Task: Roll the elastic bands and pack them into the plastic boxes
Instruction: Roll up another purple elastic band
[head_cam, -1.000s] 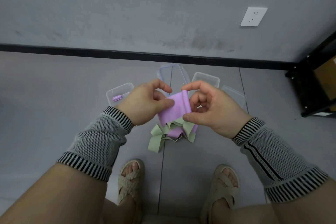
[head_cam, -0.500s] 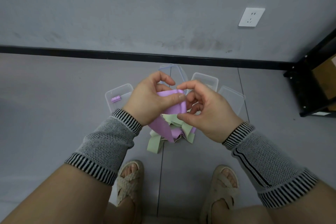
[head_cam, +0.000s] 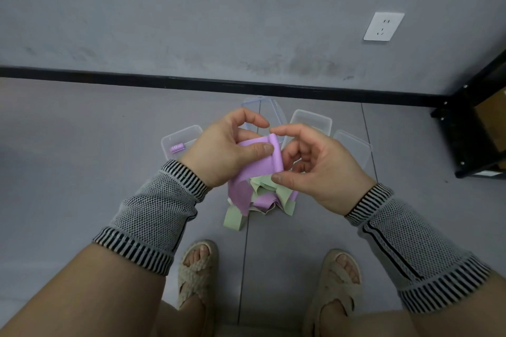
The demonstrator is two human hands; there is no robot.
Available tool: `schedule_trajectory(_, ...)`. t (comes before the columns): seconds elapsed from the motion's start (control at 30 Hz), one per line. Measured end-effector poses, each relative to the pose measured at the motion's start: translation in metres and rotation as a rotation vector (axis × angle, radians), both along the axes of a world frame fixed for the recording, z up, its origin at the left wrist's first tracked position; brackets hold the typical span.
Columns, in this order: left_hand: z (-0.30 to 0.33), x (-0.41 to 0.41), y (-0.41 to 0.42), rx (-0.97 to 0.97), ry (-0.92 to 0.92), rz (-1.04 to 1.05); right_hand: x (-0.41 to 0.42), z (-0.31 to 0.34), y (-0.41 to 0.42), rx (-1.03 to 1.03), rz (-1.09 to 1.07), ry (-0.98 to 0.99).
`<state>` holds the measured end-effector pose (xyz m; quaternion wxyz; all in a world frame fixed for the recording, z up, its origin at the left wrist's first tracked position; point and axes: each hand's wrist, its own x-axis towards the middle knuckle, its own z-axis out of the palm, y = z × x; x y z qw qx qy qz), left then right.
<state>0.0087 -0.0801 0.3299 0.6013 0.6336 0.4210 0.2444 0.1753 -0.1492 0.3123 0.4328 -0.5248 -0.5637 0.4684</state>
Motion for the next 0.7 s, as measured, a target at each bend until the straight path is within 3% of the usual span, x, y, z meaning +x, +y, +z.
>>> schedule_trajectory(0.2,0.002,-0.006,0.003,0.093,0.187,-0.009,0.002,0.000,-0.002,-0.048,0.033,0.040)
schedule_trajectory(0.47,0.004,0.004,-0.003,0.141,0.082,0.086,-0.004,-0.001,-0.001,0.025,-0.015,-0.040)
schedule_trajectory(0.7,0.004,0.001,-0.001,0.072,0.003,0.048,0.000,0.001,0.000,-0.015,-0.006,0.080)
